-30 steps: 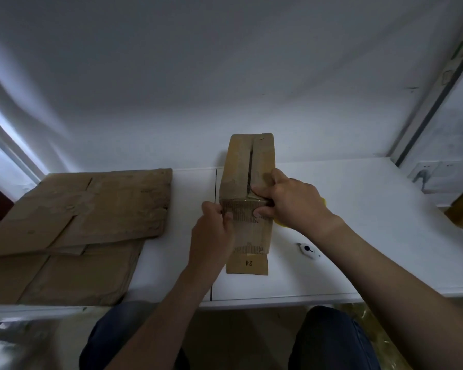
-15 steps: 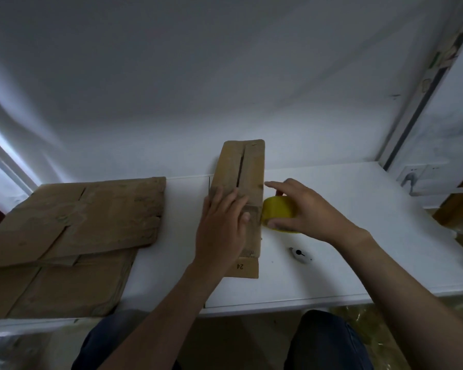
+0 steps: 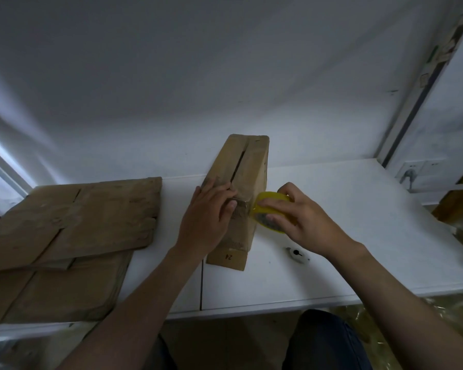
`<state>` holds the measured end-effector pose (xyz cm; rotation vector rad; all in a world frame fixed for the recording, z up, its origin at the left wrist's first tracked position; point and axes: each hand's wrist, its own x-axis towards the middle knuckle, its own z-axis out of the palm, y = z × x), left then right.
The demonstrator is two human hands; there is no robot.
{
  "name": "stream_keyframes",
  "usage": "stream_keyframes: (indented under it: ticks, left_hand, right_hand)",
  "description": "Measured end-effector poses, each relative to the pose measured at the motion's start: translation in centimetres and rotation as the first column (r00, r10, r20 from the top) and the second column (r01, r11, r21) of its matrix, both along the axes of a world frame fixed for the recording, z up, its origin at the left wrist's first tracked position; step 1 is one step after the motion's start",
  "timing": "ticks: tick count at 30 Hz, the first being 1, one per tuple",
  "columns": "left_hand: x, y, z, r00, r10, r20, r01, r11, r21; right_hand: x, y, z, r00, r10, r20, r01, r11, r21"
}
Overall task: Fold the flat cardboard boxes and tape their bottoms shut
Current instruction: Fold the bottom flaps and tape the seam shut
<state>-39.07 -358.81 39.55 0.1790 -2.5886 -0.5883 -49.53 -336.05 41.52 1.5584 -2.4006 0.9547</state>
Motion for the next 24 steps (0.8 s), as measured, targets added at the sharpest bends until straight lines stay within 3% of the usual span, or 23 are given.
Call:
stream_keyframes:
  ticks: [14, 24]
  left_hand:
    - [-0.4, 0.2, -0.1, 0.998, 0.038, -0.042, -0.036, 0.998, 0.060]
    - [-1.6, 2.6, 0.9, 0.967, 0.252, -0.044, -0.253, 0.967, -0.028]
  right_hand:
    - [-0.8, -0.6, -0.4, 0.998, -0.056, 0.024, 0.050, 0.979, 0.197]
    - [-1.8, -3.4, 0.1, 1.000, -0.005, 0.030, -0.003, 0.963, 0.271]
